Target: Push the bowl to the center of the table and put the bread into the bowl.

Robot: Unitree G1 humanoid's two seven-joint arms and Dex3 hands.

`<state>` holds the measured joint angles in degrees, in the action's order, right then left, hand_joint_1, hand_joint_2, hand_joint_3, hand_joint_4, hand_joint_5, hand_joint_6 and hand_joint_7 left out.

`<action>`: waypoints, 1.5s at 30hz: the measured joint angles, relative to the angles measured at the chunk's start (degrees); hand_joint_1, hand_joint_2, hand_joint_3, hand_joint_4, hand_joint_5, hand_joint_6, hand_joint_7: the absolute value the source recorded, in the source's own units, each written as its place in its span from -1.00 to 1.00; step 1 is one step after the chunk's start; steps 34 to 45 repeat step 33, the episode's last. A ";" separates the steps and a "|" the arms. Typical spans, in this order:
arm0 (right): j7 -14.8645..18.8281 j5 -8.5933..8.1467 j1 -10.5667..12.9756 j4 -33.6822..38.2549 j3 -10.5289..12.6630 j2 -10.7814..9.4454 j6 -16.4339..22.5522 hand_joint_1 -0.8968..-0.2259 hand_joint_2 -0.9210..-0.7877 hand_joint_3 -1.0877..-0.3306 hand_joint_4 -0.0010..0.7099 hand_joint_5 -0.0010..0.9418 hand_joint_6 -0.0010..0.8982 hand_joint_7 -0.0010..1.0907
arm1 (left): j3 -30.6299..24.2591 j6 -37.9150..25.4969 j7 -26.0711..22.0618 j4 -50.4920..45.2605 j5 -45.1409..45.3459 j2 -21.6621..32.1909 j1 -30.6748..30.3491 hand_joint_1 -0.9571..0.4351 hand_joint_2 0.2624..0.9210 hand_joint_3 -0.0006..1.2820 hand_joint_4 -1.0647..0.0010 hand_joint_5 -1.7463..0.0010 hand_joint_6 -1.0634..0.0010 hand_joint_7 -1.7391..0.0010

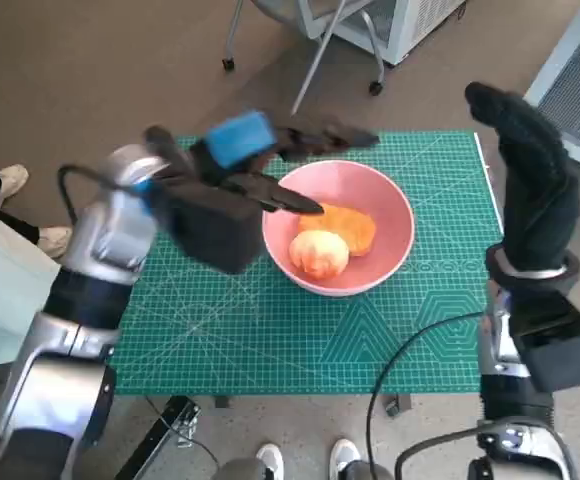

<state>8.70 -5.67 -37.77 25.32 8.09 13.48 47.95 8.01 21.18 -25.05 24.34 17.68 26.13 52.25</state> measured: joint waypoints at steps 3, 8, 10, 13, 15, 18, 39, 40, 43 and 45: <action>0.00 -0.53 -0.75 -0.07 0.10 0.09 -0.96 -0.05 -1.00 -0.03 -0.01 -0.99 -0.80 0.24 | -3.52 1.44 4.25 -2.03 -3.03 -1.03 -3.11 0.38 0.97 -0.98 0.05 0.94 0.21 0.44; -0.04 -0.83 -1.91 -0.55 0.14 -0.01 -3.29 -0.08 -1.00 -0.05 0.00 -0.99 -0.79 0.25 | -7.68 2.16 11.78 -6.97 -5.94 -4.42 -8.43 0.36 0.98 -0.90 0.19 0.96 0.55 0.23; -0.11 -0.79 -2.21 -1.10 0.08 -0.17 -4.37 -0.09 -1.00 -0.05 0.01 -0.99 -0.79 0.26 | -8.62 2.05 14.12 -9.06 -6.64 -5.81 -10.37 0.35 0.99 -0.85 0.24 0.98 0.70 0.18; -0.23 -0.76 -2.58 -2.16 -0.07 -0.39 -5.95 -0.09 -1.00 -0.05 0.02 -0.98 -0.79 0.27 | -9.47 1.26 16.19 -12.12 -7.73 -7.70 -13.34 0.30 1.00 -0.79 0.29 0.99 0.82 0.17; -0.26 -0.74 -2.74 -2.73 -0.13 -0.47 -6.78 -0.10 -1.00 -0.05 0.02 -0.98 -0.80 0.27 | -9.76 0.40 16.87 -13.86 -8.12 -8.63 -14.95 0.28 1.00 -0.76 0.31 0.99 0.86 0.17; -0.26 -0.75 -2.89 -3.43 -0.30 -0.64 -8.15 -0.12 -1.00 -0.05 0.02 -0.98 -0.80 0.28 | -9.89 -0.94 17.75 -16.22 -8.23 -9.38 -17.10 0.26 1.00 -0.73 0.32 1.00 0.90 0.17; -0.27 -0.55 -3.28 -4.06 -1.28 -1.23 -10.61 -0.17 -1.00 -0.03 0.00 -0.99 -0.82 0.34 | -10.01 -2.01 17.67 -18.45 -12.28 -11.94 -19.86 0.38 1.00 -0.56 0.39 1.00 0.94 0.15; -0.27 -0.55 -3.28 -4.06 -1.28 -1.23 -10.61 -0.17 -1.00 -0.03 0.00 -0.99 -0.82 0.34 | -10.01 -2.01 17.67 -18.45 -12.28 -11.94 -19.86 0.38 1.00 -0.56 0.39 1.00 0.94 0.15; -0.27 -0.55 -3.28 -4.06 -1.28 -1.23 -10.61 -0.17 -1.00 -0.03 0.00 -0.99 -0.82 0.34 | -10.01 -2.01 17.67 -18.45 -12.28 -11.94 -19.86 0.38 1.00 -0.56 0.39 1.00 0.94 0.15; -0.27 -0.55 -3.28 -4.06 -1.28 -1.23 -10.61 -0.17 -1.00 -0.03 0.00 -0.99 -0.82 0.34 | -10.01 -2.01 17.67 -18.45 -12.28 -11.94 -19.86 0.38 1.00 -0.56 0.39 1.00 0.94 0.15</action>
